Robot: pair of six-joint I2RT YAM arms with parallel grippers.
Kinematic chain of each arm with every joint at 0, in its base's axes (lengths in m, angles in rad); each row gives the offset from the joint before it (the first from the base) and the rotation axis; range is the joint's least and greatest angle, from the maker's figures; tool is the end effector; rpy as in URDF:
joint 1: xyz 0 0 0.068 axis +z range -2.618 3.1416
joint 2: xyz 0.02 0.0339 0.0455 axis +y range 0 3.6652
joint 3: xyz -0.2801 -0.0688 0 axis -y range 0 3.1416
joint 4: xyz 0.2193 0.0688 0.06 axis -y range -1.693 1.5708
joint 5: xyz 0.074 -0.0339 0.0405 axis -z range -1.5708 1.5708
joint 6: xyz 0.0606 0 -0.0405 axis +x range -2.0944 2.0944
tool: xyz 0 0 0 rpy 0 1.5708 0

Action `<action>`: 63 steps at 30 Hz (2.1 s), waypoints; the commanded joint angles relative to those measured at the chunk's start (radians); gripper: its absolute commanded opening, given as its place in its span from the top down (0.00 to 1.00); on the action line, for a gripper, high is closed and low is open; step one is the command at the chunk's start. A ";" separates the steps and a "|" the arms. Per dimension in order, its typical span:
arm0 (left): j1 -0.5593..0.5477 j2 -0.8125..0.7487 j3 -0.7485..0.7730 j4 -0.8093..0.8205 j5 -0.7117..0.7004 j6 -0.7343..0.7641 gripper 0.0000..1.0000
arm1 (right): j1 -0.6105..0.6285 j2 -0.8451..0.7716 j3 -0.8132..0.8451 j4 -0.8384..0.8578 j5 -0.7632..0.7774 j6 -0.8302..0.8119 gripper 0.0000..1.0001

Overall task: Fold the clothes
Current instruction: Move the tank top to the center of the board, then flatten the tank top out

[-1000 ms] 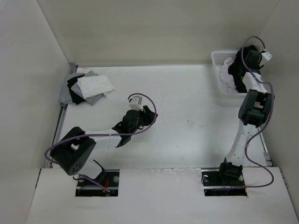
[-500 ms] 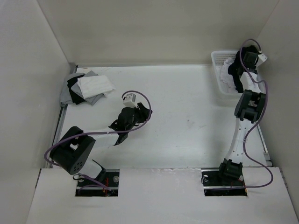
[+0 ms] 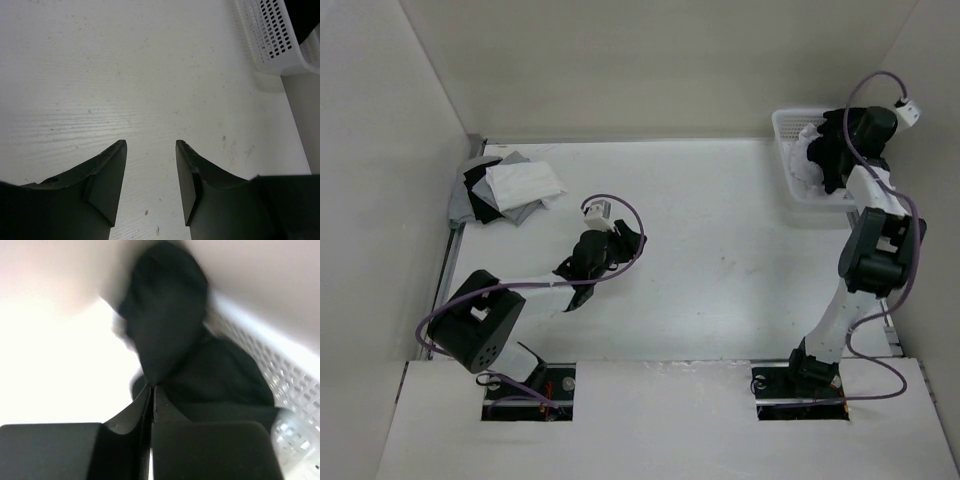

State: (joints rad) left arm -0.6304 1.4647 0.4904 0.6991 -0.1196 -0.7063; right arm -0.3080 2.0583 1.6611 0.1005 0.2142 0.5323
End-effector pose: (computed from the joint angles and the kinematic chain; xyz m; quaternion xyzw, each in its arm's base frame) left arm 0.2404 -0.1665 0.2078 -0.0662 0.7940 -0.3359 0.5023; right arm 0.4764 -0.1651 0.2925 0.3841 0.7038 -0.0192 0.5973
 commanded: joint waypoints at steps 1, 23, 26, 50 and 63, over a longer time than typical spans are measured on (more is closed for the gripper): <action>-0.004 -0.003 -0.010 0.063 0.009 -0.004 0.58 | 0.059 -0.346 -0.145 0.297 -0.039 0.017 1.00; 0.116 -0.515 -0.121 -0.185 -0.078 -0.102 0.58 | 1.047 -1.080 -0.515 0.283 -0.104 0.000 0.98; 0.178 -0.602 -0.168 -0.242 -0.074 -0.128 0.58 | 1.004 -1.006 -0.647 0.327 -0.134 0.090 0.97; -0.031 -0.135 0.042 -0.243 -0.038 -0.067 0.64 | 0.879 -0.622 -0.998 0.388 -0.153 0.258 0.87; -0.136 -0.585 -0.219 -0.709 -0.100 -0.094 0.63 | 1.306 -0.727 -1.173 0.163 -0.096 0.256 0.57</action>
State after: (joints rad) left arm -0.7250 0.9783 0.3183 0.1627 -0.1883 -0.7750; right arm 0.9405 1.3197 0.4793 0.2840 0.0826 0.7872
